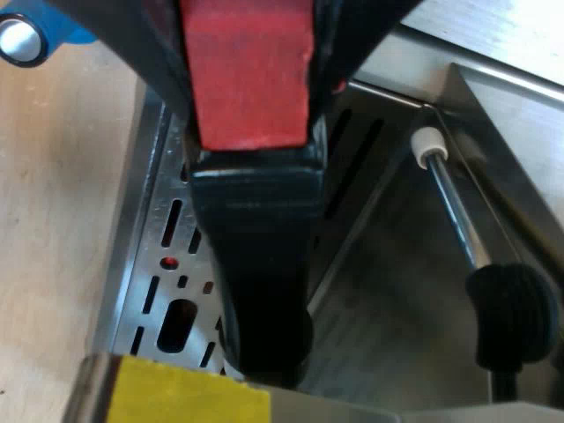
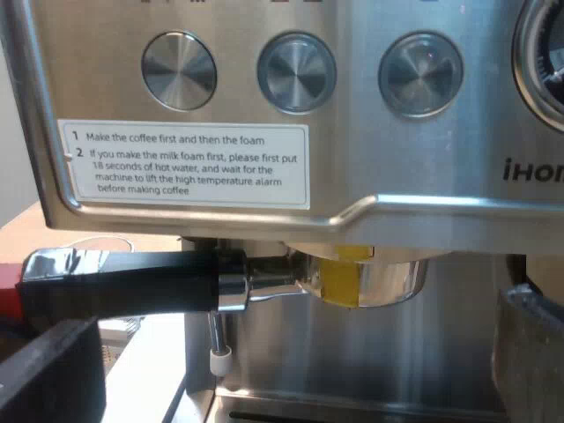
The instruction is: Put the handle in the coffee machine
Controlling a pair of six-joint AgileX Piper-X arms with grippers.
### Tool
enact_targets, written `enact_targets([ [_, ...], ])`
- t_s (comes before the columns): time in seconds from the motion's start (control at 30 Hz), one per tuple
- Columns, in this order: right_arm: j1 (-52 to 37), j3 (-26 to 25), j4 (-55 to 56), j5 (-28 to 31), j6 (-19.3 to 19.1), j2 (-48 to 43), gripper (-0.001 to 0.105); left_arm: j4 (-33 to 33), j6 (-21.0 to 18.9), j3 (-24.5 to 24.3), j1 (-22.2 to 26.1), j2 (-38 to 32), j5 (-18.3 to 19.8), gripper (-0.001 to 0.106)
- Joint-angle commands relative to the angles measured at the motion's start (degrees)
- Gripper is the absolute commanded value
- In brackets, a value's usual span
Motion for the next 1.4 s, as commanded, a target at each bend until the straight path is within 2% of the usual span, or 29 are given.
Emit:
enact_targets([
  [0.03,0.01,-0.40,-0.80,-0.04,-0.95,-0.07,0.090,2.95,2.63,-1.13,-0.10,-2.55,12.23,0.000],
  [0.1,0.01,-0.40,-0.80,-0.04,-0.95,-0.07,0.090,4.21,4.76,-1.13,-0.10,-2.71,12.34,0.000],
  [0.23,0.01,-0.40,-0.80,-0.04,-0.95,-0.07,0.090,4.48,6.12,-1.13,-0.10,-3.29,12.65,0.000],
  [0.8,0.01,-0.40,-0.80,-0.04,-0.95,-0.07,0.090,5.07,6.15,-0.66,0.22,-6.37,13.55,0.000],
  [1.0,0.01,-0.40,-0.80,-0.04,-0.95,-0.07,0.090,2.43,6.15,3.42,0.20,-6.37,13.67,0.000],
  [1.13,0.01,-0.40,-0.80,-0.04,-0.95,-0.07,0.090,1.11,6.15,4.19,0.20,-6.37,13.67,0.000],
  [1.2,0.01,-0.40,-0.80,-0.04,-0.95,-0.07,0.090,-1.01,5.93,4.19,0.20,-5.98,12.96,0.000],
  [1.3,0.01,-0.40,-0.80,-0.04,-0.95,-0.07,0.090,-2.73,4.73,4.19,0.20,-4.64,9.93,0.000],
  [1.4,0.01,-0.40,-0.80,-0.04,-0.95,-0.07,0.090,-2.08,4.61,4.19,0.20,-2.52,9.64,0.000],
])
